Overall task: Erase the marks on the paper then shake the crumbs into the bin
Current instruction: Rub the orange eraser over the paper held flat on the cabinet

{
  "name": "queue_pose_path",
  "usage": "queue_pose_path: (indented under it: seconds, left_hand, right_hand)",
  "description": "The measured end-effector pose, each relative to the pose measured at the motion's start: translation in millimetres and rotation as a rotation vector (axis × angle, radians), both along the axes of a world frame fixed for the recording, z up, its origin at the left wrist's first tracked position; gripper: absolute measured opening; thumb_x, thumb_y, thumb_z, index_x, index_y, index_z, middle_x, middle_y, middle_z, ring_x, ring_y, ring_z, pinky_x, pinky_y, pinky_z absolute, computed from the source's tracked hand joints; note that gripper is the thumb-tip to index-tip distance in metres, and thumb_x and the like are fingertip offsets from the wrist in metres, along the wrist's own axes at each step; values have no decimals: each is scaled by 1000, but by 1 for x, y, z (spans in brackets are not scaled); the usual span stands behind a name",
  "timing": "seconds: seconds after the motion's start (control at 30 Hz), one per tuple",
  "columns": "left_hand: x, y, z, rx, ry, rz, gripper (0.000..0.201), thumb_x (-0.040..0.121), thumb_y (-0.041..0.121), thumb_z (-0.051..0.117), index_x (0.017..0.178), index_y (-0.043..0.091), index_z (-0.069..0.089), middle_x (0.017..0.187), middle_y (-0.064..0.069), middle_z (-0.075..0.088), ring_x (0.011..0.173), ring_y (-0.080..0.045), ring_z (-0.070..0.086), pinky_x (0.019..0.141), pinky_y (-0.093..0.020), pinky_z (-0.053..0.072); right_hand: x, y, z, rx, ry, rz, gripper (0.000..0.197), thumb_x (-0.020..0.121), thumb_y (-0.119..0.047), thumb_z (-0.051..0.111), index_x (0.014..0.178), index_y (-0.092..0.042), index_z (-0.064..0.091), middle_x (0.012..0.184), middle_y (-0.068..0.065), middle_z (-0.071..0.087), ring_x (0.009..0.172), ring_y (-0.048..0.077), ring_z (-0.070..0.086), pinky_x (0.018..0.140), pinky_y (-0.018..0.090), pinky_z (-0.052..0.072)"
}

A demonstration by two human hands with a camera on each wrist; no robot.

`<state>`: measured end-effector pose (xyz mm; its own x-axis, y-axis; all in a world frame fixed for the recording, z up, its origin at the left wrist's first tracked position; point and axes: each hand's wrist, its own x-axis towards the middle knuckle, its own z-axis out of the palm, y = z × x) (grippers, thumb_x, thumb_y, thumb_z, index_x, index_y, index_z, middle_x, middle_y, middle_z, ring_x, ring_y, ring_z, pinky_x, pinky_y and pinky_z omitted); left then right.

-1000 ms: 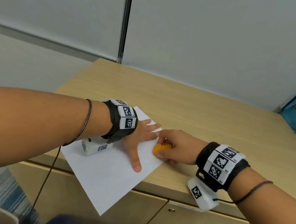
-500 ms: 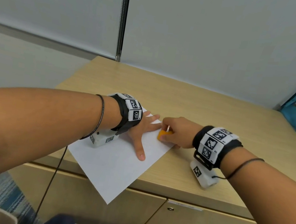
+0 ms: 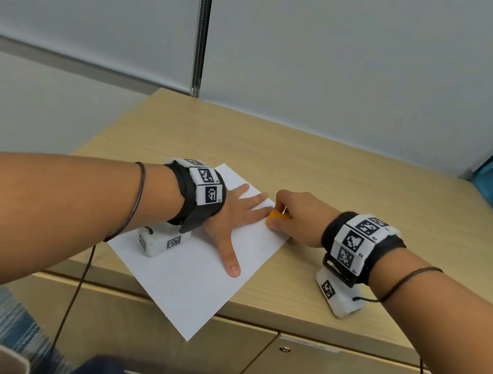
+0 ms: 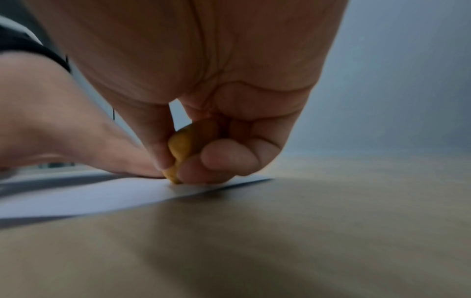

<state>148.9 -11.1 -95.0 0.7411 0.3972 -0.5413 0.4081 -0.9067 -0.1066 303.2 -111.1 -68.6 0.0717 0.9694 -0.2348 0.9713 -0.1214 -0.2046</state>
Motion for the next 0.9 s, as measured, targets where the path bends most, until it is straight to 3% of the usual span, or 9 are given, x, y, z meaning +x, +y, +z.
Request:
queue_pose_path:
  seconds: [0.17, 0.23, 0.4, 0.53, 0.6, 0.67, 0.77, 0.83, 0.9]
  left_hand:
    - [4, -7, 8, 9, 36, 32, 143, 53, 87, 70, 151, 44, -26, 159, 3, -38, 149, -39, -25, 115, -68, 2]
    - [4, -11, 10, 12, 48, 32, 141, 52, 87, 70, 148, 51, -26, 158, 2, -40, 147, -41, -27, 112, -72, 3]
    - [3, -13, 9, 27, 45, 41, 142, 49, 88, 70, 142, 54, -33, 158, 4, -41, 148, -41, -27, 110, -75, 3]
    - [4, -10, 7, 9, 48, 63, 140, 47, 89, 71, 146, 57, -22, 156, 6, -43, 147, -39, -31, 111, -74, 1]
    - [3, -10, 6, 2, 45, 70, 142, 45, 89, 71, 146, 57, -24, 156, 7, -44, 147, -37, -31, 111, -74, 0]
    - [3, -10, 6, 20, 39, 60, 147, 44, 89, 71, 143, 54, -32, 156, 7, -42, 147, -37, -30, 111, -74, 1]
    - [3, -10, 5, 24, 22, 63, 149, 45, 89, 72, 141, 51, -37, 157, 8, -41, 148, -36, -28, 111, -73, 0]
    - [2, -9, 5, 17, 29, 69, 150, 41, 91, 70, 143, 52, -33, 157, 8, -42, 148, -37, -29, 111, -73, 0]
    - [3, -7, 4, 12, 20, 65, 156, 27, 97, 63, 144, 54, -32, 157, 8, -42, 147, -38, -29, 111, -73, 0]
  right_hand:
    - [-21, -30, -2, -93, 41, 227, 21, 93, -35, 62, 102, -18, 56, 86, -7, 57, 78, 13, 56, 70, 27, 47]
    - [-16, -24, 1, -89, 43, 222, 19, 93, -35, 64, 100, -19, 57, 82, -10, 55, 73, 9, 54, 63, 22, 41]
    - [2, -2, 1, 6, -26, 79, 22, 93, -36, 62, 100, -16, 57, 89, -3, 59, 73, 15, 56, 59, 26, 40]
    - [-19, -29, -9, -10, 60, 206, 21, 90, -35, 64, 97, -16, 58, 87, -3, 61, 79, 18, 59, 69, 32, 49]
    - [-17, -29, -7, -40, 73, 205, 21, 91, -36, 64, 98, -17, 58, 85, -6, 60, 77, 15, 57, 69, 29, 46]
    - [-4, -13, -2, -6, 3, 120, 20, 93, -38, 62, 97, -18, 58, 86, -6, 58, 80, 17, 56, 69, 28, 42]
    - [3, -1, -2, 59, -36, -1, 23, 93, -37, 60, 98, -16, 58, 93, 1, 61, 86, 23, 59, 71, 33, 48]
    - [-15, -15, -5, 29, -16, 92, 21, 92, -33, 61, 98, -13, 59, 92, 3, 63, 82, 22, 60, 72, 34, 50]
    - [-35, -35, -7, -8, 39, 215, 20, 91, -32, 61, 96, -12, 59, 89, 1, 62, 75, 13, 55, 67, 29, 46]
